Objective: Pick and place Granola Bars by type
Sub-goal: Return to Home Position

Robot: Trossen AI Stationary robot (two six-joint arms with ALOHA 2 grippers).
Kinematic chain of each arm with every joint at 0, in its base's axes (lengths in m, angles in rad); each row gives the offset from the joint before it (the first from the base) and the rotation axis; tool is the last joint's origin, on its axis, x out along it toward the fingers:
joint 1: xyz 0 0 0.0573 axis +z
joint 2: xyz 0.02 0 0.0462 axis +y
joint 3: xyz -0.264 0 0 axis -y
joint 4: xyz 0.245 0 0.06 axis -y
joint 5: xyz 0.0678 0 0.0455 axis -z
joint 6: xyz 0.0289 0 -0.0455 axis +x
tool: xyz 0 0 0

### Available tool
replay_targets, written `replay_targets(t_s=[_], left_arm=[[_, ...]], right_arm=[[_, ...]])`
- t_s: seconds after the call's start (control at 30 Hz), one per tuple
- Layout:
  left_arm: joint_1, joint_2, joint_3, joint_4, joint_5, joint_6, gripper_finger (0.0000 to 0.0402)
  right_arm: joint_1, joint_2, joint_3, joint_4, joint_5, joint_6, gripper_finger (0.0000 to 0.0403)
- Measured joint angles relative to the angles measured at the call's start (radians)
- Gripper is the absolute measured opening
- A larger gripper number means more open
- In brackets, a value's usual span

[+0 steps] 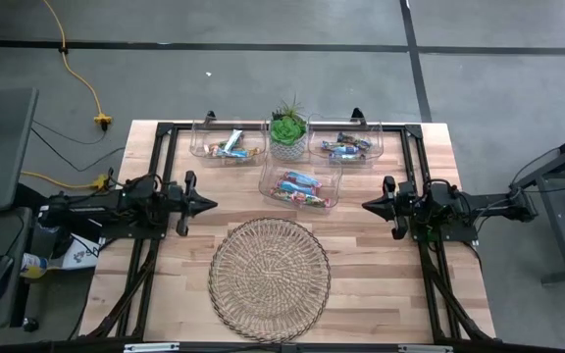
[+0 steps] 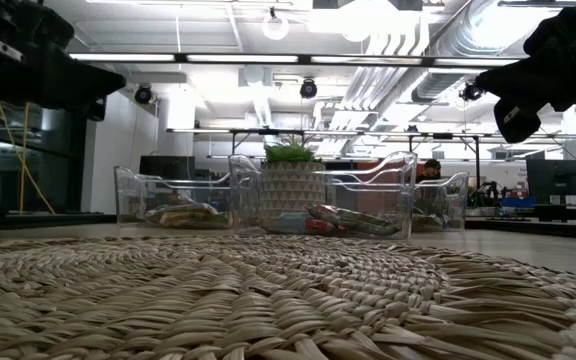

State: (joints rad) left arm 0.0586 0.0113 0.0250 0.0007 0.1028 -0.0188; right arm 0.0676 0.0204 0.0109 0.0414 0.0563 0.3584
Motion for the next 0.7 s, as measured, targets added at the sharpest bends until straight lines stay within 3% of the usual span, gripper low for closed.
replay_targets(t_s=[0.13, 0.7], left_arm=[[0.0, 0.0, 0.0, -0.006, -0.034, 0.072, 0.0005], [0.0, 0.0, -0.002, -0.002, -0.044, 0.067, 0.0003]], right_arm=[[0.0, 0.0, 0.0, 0.0, 0.0, 0.0, 0.0], [0.0, 0.0, 0.0, 0.0, 0.0, 0.0, 0.0]])
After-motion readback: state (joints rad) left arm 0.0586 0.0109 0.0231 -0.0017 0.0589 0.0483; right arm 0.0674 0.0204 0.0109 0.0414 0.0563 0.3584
